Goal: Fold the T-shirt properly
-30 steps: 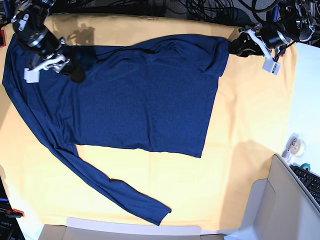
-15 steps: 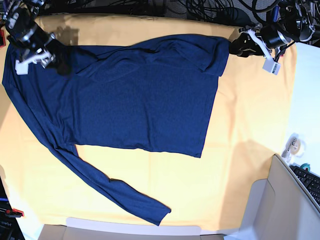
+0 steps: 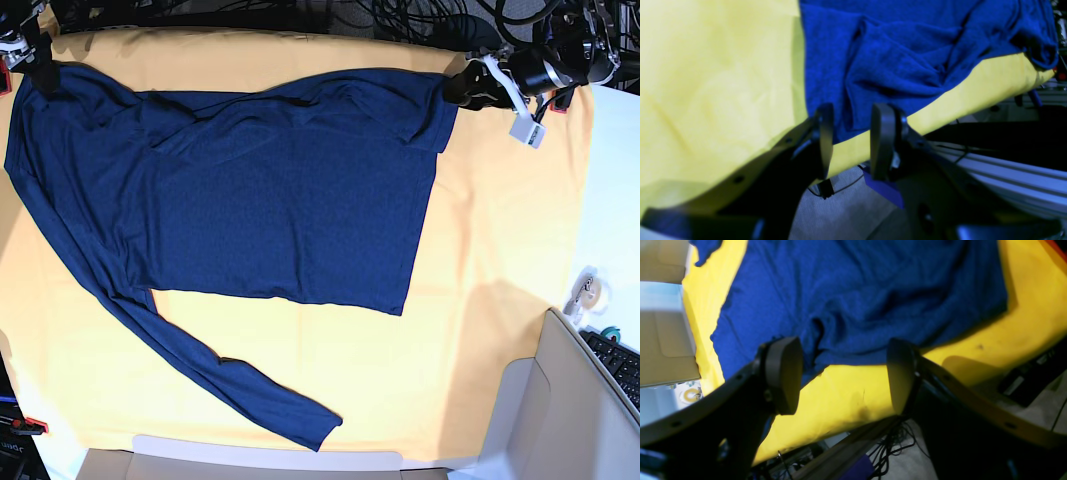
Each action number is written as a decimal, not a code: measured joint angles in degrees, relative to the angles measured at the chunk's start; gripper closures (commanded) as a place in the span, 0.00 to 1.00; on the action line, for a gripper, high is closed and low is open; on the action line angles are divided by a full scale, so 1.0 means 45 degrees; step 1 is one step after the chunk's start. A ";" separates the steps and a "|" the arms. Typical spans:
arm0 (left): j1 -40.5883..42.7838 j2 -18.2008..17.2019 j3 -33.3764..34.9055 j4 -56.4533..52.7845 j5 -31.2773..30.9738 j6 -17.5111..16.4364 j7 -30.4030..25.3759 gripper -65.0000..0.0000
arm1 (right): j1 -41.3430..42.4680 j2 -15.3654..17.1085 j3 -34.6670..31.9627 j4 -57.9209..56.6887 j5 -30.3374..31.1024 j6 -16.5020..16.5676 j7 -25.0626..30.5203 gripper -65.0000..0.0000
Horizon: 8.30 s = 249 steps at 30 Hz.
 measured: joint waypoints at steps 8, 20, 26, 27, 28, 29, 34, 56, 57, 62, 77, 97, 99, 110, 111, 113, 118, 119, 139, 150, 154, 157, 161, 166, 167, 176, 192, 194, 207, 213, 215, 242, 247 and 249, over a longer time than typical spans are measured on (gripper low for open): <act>-0.0005 -0.0010 0.0078 0.0000 -0.0005 0.0000 -0.0039 0.72 | 0.0520 -0.0165 0.0204 -0.3381 -0.0170 -0.0146 0.0005 0.40; 0.0000 -0.0010 0.0044 0.0000 0.0000 0.0000 -0.0039 0.72 | 0.1394 -0.0136 0.0146 -0.3837 -0.0087 -0.0301 0.0039 0.40; 0.0000 -0.0015 0.0044 0.0000 0.0000 0.0005 -0.0034 0.72 | 0.2171 -0.0136 0.0146 -0.3910 -0.0510 -0.0486 0.0068 0.40; 0.0000 -0.0015 0.0044 0.0000 0.0000 0.0000 -0.0039 0.72 | 0.2273 -0.0151 0.0146 -0.3920 -0.0646 -0.0539 0.0083 0.40; 0.0000 -0.0010 0.0044 0.0000 0.0000 0.0000 -0.0039 0.72 | 0.2341 -0.0175 0.0146 -0.4027 -0.0670 -0.0534 0.0087 0.40; 0.0000 -0.0010 0.0044 0.0000 0.0000 0.0000 -0.0034 0.72 | 0.2443 -0.0204 0.0146 -0.4192 -0.0636 -0.0495 0.0097 0.40; 0.0000 -0.0015 0.0010 0.0000 0.0000 0.0000 -0.0034 0.72 | 0.2749 -0.0199 0.0223 -0.4998 -0.0393 -0.0296 0.0141 0.46; -0.0029 -0.0010 0.0005 -0.0010 0.0000 0.0000 0.0005 0.72 | 0.4027 0.2064 0.0277 -0.5722 -0.1889 -0.0544 0.0024 1.00; -0.0029 -0.0015 0.0005 -0.0010 0.0000 0.0000 0.0005 0.72 | 0.4051 0.2195 0.0277 -0.5741 -0.1962 -0.0544 -0.0024 1.00; -0.0063 -0.0010 0.0005 -0.0534 0.0015 0.0000 -0.0024 0.72 | 0.4119 0.2943 0.0277 -0.5741 -0.1899 -0.0544 0.0024 1.00; -0.0413 -0.0010 0.0005 -0.0947 0.0015 0.0005 -0.0019 0.72 | 0.3793 0.2414 0.0141 -0.5702 -0.2370 -0.0544 -0.0112 1.00; -0.0661 -0.0015 -0.0010 -0.0952 0.0000 0.0005 0.0005 0.72 | 0.1851 0.3036 0.0151 -0.2472 -0.2191 -0.0452 -0.0510 0.69; -0.0627 -0.0010 -0.0010 -0.0952 0.0000 0.0005 0.0000 0.72 | 0.1792 0.3007 0.0155 -0.2472 -0.2336 -0.0452 -0.0539 0.69; -0.1122 -0.0010 -0.0019 -0.0884 -0.0044 0.0005 -0.0039 0.72 | 0.2263 0.2973 0.0151 -0.2458 -0.2268 -0.0398 -0.0549 0.69; -0.1083 -0.0010 -0.0019 -0.0879 -0.0044 0.0005 -0.0024 0.72 | 0.2288 0.2973 0.0151 -0.2317 -0.2293 -0.0403 -0.0602 0.69; -0.1054 0.0005 -0.0019 -0.0879 -0.0005 0.0005 0.0015 0.72 | 0.2137 0.2963 0.0151 -0.1588 -0.2429 -0.0452 -0.0636 0.69; -0.1117 0.0015 -0.0019 -0.0879 -0.0015 0.0000 -0.0049 0.72 | 0.1928 0.2229 0.0233 0.0170 -0.2161 -0.0355 -0.0607 0.69; -0.1127 0.0019 -0.0019 -0.0879 -0.0010 0.0005 -0.0049 0.72 | 0.1914 0.2050 0.0223 0.0359 -0.2195 -0.0369 -0.0607 0.69; -0.3259 -0.2375 -0.1044 -0.0874 -0.0078 -0.0097 0.0000 0.72 | 0.5115 -0.0481 0.0219 0.1005 -0.3832 0.1127 -0.0578 0.69; -0.4347 -0.1627 -0.1044 -0.0952 -0.0015 -0.0039 0.0121 0.72 | 0.8514 0.1486 -0.2812 -0.2229 -0.6645 0.2511 -0.0641 0.69; -0.5003 -0.1457 -0.1030 -0.1812 -0.0058 0.0544 0.0053 0.71 | 0.9947 0.2239 -0.3677 -0.3983 -0.7325 0.2492 -0.0622 0.69; -0.5654 -0.1423 -0.1030 -0.2953 0.0015 0.0675 0.0141 0.71 | 1.1035 0.2531 -0.4464 -0.4940 -0.8097 0.2511 -0.0656 0.69; -0.6800 -0.1355 -0.1005 -0.5076 0.0010 0.0685 0.0044 0.71 | 1.2395 0.2778 -0.5537 -0.5804 -0.8859 0.2531 -0.0597 0.69; -0.8548 -0.1423 0.0393 -0.7655 0.0087 0.0704 -0.0053 0.71 | 1.3595 0.2880 -0.6533 -0.6659 -1.0253 0.2531 -0.0627 0.69; -0.9049 -0.1399 0.0826 -0.8223 0.0160 0.0690 -0.0049 0.71 | 1.3857 0.2832 -0.6698 -0.6795 -1.0603 0.2574 -0.0597 0.69; -1.2031 -0.1462 0.5192 -1.2298 -0.0010 0.0729 -0.2739 0.71 | 1.4596 0.2841 -0.7825 -0.7232 -1.2837 0.2569 0.0121 0.69; -1.5110 -0.0573 0.9738 -1.6504 -0.0097 0.0777 -0.5892 0.62 | 1.4426 0.2992 -0.7810 -0.8738 -1.5601 0.2569 0.1758 0.69; -1.5237 -0.0408 0.9879 -1.6514 -0.0058 0.0792 -0.5955 0.62 | 1.4430 0.3016 -0.7810 -0.8752 -1.5601 0.2569 0.1768 0.69; -1.5310 -0.0189 1.0103 -1.8068 -0.0330 0.0597 -0.7155 0.62 | 1.4460 0.3045 -0.7810 -0.8704 -1.5606 0.2569 0.1846 0.69; -1.5319 0.0612 1.0078 -1.8068 -0.0335 0.0704 -0.7412 0.62 | 1.4460 0.2905 -0.7810 -0.8718 -1.5596 0.2574 0.2030 0.69; -1.5310 0.0923 1.0083 -1.8068 -0.0340 0.0675 -0.7427 0.62 | 1.4460 0.2919 -0.7810 -0.8723 -1.5601 0.2574 0.2045 0.69; -1.5378 0.1171 1.0064 -1.8034 0.2118 0.0442 -0.7645 1.00 | 1.5582 0.4877 -1.0112 -1.2624 -1.5654 0.4755 0.3526 0.58; -1.5382 0.1190 1.0049 -1.8034 0.2113 0.0442 -0.7640 1.00 | 1.5616 0.5173 -1.0637 -1.4144 -1.5470 0.4906 0.5901 0.59; -1.5382 0.1180 1.0044 -1.8034 0.2123 0.0442 -0.7635 1.00 | 1.5616 0.5343 -1.0642 -1.4906 -1.5601 0.4901 0.6309 0.59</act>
